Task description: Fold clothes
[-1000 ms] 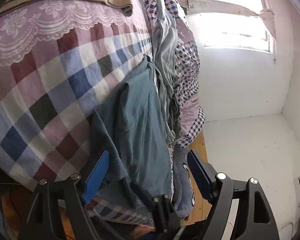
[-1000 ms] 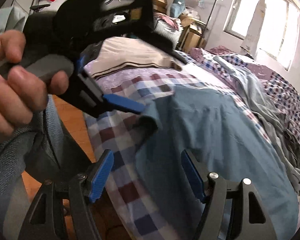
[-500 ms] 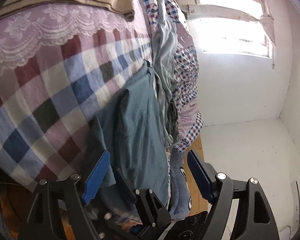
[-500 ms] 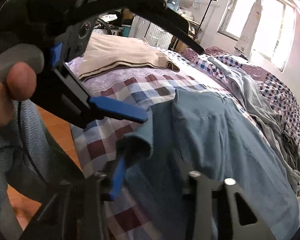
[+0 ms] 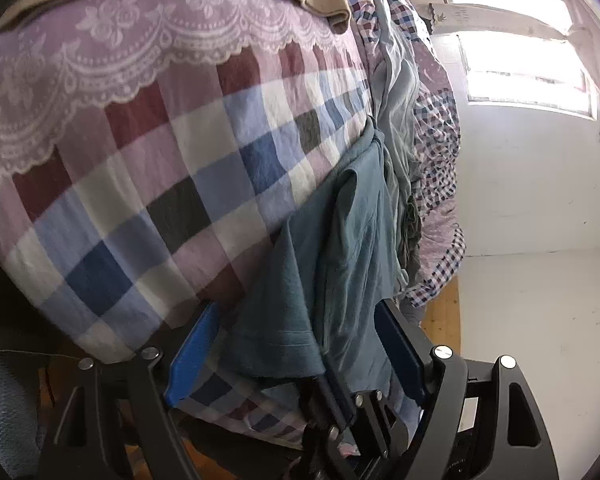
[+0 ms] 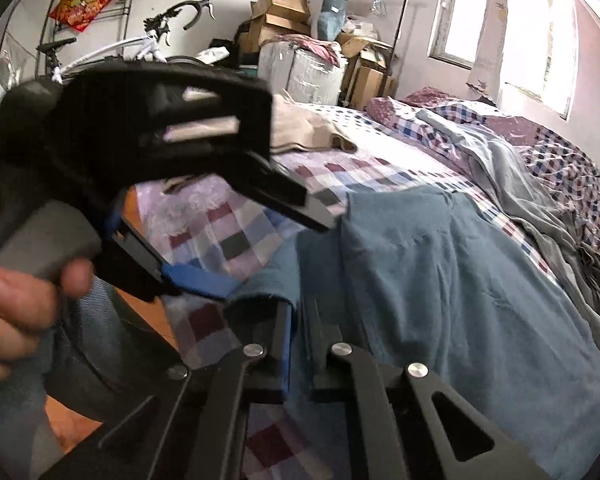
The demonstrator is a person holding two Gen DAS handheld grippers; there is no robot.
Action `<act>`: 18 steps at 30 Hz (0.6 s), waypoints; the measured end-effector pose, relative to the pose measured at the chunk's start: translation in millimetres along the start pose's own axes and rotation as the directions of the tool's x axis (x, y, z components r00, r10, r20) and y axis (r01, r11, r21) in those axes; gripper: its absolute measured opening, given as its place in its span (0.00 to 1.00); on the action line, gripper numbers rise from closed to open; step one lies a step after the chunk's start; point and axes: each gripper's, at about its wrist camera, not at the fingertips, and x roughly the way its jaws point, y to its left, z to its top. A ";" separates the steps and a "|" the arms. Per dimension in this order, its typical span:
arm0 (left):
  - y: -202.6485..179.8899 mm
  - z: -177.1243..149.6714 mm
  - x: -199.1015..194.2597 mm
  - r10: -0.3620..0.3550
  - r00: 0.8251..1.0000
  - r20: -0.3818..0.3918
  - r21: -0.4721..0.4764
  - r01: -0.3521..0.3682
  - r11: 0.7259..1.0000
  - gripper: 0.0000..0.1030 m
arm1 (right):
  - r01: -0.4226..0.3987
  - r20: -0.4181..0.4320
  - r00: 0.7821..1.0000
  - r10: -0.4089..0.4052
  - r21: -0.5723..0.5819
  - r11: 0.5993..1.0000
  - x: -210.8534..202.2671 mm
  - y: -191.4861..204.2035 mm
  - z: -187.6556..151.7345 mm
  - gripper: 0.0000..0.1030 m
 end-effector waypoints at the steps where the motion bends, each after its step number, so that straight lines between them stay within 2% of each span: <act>1: 0.6 0.2 -0.2 -0.004 1.000 -0.003 -0.001 0.004 1.000 0.80 | -0.016 -0.006 1.000 0.015 -0.012 1.000 0.3 3.2 0.1 0.03; 4: 2.4 0.1 -1.5 -0.013 1.000 -0.004 -0.005 0.013 1.000 0.80 | -0.042 -0.045 0.998 0.038 -0.076 0.996 6.5 15.0 -3.6 0.03; 5: 3.1 0.0 -2.1 -0.015 1.000 -0.003 -0.006 0.015 1.000 0.80 | -0.046 -0.059 0.997 0.041 -0.092 0.995 8.9 18.1 -5.9 0.07; 7: 2.5 0.7 -1.9 -0.016 1.000 -0.001 -0.005 0.016 1.000 0.80 | -0.056 -0.086 0.995 0.046 -0.125 0.991 13.6 24.3 -10.7 0.22; 8: 2.1 0.7 -2.0 -0.016 1.000 0.000 -0.004 0.016 1.000 0.80 | -0.059 -0.093 0.995 0.047 -0.136 0.989 14.9 26.6 -12.6 0.40; 9: 2.3 0.8 -3.0 -0.016 1.000 0.001 -0.003 0.016 1.000 0.80 | -0.060 -0.092 0.995 0.047 -0.141 0.988 15.1 27.9 -14.2 0.51; 13: 1.3 1.1 -3.5 -0.003 1.000 0.001 0.001 0.003 1.000 0.77 | -0.046 -0.059 0.998 0.038 -0.154 0.987 11.0 30.6 -14.7 0.58; 15: 0.7 1.3 -3.0 0.001 1.000 0.000 0.002 -0.001 1.000 0.72 | -0.049 -0.052 0.998 0.041 -0.164 0.985 9.9 31.9 -14.6 0.58; 18: 0.7 0.9 -3.2 0.013 1.000 -0.005 0.007 -0.013 1.000 0.58 | -0.079 -0.071 0.995 0.066 -0.197 0.977 12.4 38.4 -18.4 0.58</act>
